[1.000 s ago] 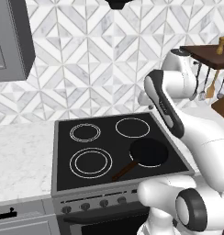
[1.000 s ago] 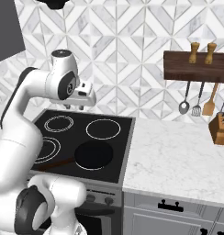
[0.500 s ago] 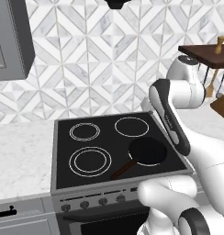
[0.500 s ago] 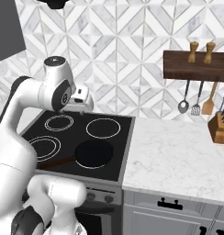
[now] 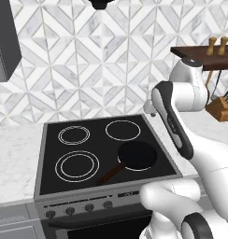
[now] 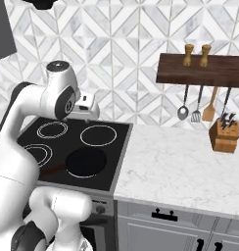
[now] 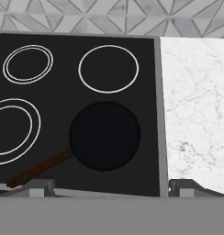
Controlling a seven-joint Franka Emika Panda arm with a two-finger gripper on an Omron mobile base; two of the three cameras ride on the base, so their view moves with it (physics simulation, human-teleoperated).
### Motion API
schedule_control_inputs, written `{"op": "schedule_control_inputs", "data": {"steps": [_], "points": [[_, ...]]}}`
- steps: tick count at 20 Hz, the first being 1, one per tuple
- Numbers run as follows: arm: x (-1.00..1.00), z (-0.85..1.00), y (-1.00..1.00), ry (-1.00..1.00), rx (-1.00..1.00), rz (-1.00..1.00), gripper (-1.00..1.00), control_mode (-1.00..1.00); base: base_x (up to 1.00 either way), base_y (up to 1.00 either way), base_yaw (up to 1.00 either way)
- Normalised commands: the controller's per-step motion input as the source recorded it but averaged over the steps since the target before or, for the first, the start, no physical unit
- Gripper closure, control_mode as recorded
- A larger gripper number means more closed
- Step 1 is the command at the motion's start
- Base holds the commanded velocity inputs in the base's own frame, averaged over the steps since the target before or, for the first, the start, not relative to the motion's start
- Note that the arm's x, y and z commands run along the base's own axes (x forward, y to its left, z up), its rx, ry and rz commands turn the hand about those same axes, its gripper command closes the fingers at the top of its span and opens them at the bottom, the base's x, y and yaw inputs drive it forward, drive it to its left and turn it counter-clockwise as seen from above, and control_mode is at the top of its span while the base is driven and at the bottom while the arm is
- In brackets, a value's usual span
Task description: Turn off the front right burner of the stove.
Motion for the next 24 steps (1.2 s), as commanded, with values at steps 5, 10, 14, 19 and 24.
{"op": "schedule_control_inputs", "data": {"steps": [5,10,14,19,24], "points": [[0.00,0.00,0.00,0.00,0.00,0.00,-1.00,1.00,-0.01,-0.38,0.00],[0.00,0.00,0.00,-0.01,0.00,0.00,-1.00,-1.00,0.00,-0.12,0.00],[-0.02,-0.02,0.01,0.00,0.00,0.00,-1.00,-1.00,0.00,0.00,0.00],[-0.27,-0.25,0.55,0.01,-0.10,0.01,-1.00,-1.00,0.00,0.00,0.00],[-0.48,-0.73,1.00,0.04,-0.32,0.10,-1.00,-1.00,0.00,0.00,0.00]]}}
